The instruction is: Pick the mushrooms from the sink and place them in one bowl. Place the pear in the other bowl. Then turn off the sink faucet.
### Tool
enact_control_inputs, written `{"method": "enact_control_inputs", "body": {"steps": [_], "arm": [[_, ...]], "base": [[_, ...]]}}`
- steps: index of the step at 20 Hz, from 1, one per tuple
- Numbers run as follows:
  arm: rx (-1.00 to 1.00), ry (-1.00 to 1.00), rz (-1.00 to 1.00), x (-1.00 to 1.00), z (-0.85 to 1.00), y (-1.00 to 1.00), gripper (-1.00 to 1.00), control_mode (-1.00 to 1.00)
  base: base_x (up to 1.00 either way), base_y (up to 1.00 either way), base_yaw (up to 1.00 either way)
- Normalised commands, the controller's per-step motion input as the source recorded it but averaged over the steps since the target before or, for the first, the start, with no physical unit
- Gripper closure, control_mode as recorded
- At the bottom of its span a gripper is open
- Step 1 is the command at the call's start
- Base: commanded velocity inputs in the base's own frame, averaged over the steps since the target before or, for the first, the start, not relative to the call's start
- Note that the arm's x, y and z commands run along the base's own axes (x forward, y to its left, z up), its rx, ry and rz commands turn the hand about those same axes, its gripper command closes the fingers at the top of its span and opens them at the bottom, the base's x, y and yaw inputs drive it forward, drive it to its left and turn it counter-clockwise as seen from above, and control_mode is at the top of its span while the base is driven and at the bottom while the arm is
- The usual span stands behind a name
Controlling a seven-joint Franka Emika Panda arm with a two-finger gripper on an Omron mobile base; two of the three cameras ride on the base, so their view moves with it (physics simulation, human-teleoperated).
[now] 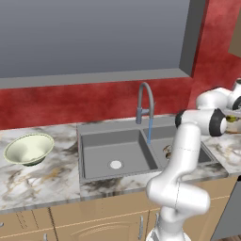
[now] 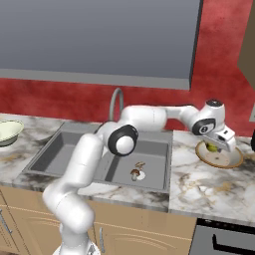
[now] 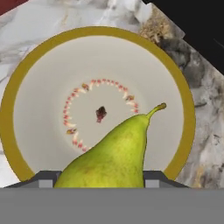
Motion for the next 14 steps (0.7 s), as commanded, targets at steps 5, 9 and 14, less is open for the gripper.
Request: {"method": "enact_control_inputs", "body": {"steps": [5,9,14], "arm": [[0.01,0.02,0.00,0.15,-0.38,-0.10,1.00,-1.00],[0.03,0.00,0.00,0.00,-0.19,-0.08,1.00,-1.00],[0.03,0.00,0.00,0.00,-0.23,-0.05,1.00,-1.00]], "base": [[0.00,0.00,0.00],[0.00,0.00,0.00],[0.00,0.00,0.00]]}}
